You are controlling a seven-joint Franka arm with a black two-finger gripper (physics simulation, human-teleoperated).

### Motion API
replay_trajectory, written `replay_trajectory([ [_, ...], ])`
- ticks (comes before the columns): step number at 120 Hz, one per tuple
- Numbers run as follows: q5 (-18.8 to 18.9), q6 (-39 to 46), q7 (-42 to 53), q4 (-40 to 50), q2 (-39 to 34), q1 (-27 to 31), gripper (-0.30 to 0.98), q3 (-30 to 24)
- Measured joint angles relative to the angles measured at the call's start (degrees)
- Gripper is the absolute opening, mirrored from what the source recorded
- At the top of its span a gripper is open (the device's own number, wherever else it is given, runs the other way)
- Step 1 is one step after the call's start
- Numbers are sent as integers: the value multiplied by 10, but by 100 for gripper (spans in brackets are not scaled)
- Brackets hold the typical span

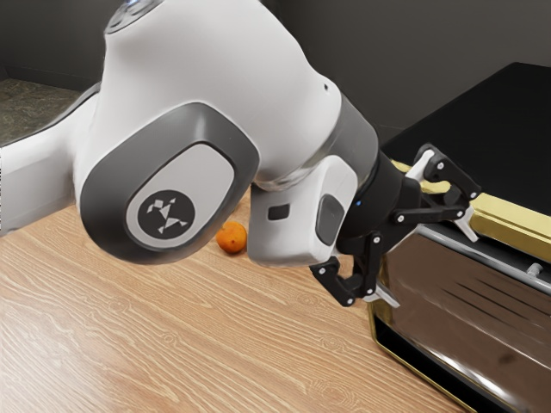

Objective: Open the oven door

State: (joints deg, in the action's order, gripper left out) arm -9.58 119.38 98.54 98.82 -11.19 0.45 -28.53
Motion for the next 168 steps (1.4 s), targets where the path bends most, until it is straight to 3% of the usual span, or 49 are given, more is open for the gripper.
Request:
replay_trajectory([
  [54,-37,7,54,10,-6,2,69,42],
  [99,-36,12,37,-2,43,1,70,43],
  [133,-31,25,30,54,3,-1,70,42],
  [137,-32,28,29,79,-23,0,67,42],
  [140,-35,29,29,117,-74,0,58,42],
  [146,-45,1,25,206,-324,-33,61,32],
  [149,-39,-36,18,170,-437,-46,62,20],
  [151,-19,-63,10,101,-472,-46,63,14],
  [156,35,-130,-13,-75,-418,-21,64,19],
  [162,85,-193,-44,-238,-220,52,65,41],
  [168,116,-245,-93,-322,-58,102,66,73],
])
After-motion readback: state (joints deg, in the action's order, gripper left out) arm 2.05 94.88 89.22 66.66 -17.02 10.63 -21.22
